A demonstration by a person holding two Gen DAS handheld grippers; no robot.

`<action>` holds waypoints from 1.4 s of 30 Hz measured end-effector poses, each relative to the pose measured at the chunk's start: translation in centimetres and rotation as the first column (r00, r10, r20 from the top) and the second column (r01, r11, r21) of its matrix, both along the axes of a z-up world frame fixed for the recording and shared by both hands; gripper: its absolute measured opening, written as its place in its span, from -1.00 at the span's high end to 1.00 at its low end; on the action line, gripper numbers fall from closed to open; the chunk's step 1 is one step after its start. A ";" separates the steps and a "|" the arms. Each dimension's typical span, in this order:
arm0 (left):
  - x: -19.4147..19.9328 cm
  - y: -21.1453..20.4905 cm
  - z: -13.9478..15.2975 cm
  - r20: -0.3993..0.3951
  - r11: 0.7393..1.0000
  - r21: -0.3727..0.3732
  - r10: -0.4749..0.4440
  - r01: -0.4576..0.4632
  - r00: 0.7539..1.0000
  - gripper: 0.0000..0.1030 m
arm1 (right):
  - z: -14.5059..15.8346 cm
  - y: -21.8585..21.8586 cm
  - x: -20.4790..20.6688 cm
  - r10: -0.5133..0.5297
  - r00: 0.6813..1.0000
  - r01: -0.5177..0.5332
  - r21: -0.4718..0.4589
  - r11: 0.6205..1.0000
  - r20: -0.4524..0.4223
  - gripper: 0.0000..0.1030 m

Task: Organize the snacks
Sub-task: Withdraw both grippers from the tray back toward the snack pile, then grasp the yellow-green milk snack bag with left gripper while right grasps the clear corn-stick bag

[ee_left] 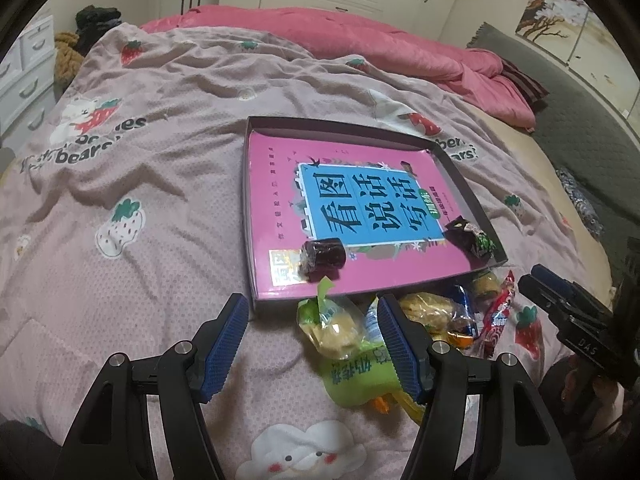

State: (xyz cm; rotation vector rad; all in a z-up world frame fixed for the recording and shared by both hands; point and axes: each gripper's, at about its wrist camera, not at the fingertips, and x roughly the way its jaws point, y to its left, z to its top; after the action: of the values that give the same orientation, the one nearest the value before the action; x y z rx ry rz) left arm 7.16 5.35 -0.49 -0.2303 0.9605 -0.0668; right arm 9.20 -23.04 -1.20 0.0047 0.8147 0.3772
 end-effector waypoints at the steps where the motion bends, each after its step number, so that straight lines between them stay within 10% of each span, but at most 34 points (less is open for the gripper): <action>1: -0.1 0.0 -0.1 -0.004 1.000 -0.002 -0.001 0.001 1.000 -0.34 | -0.1 0.1 0.0 0.003 1.000 -0.004 -0.005 1.000 -0.002 -0.15; 42: 0.7 -0.1 -3.4 -0.094 0.997 -0.082 0.010 -0.017 0.996 -0.34 | -5.2 1.8 3.7 0.035 0.992 -0.043 -0.067 0.997 -0.122 0.15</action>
State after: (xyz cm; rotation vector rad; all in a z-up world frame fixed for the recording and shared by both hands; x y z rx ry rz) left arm 7.90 5.23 -3.85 -0.3181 1.0503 -0.0838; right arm 12.90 -21.28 -6.37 -0.0542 0.9481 0.3878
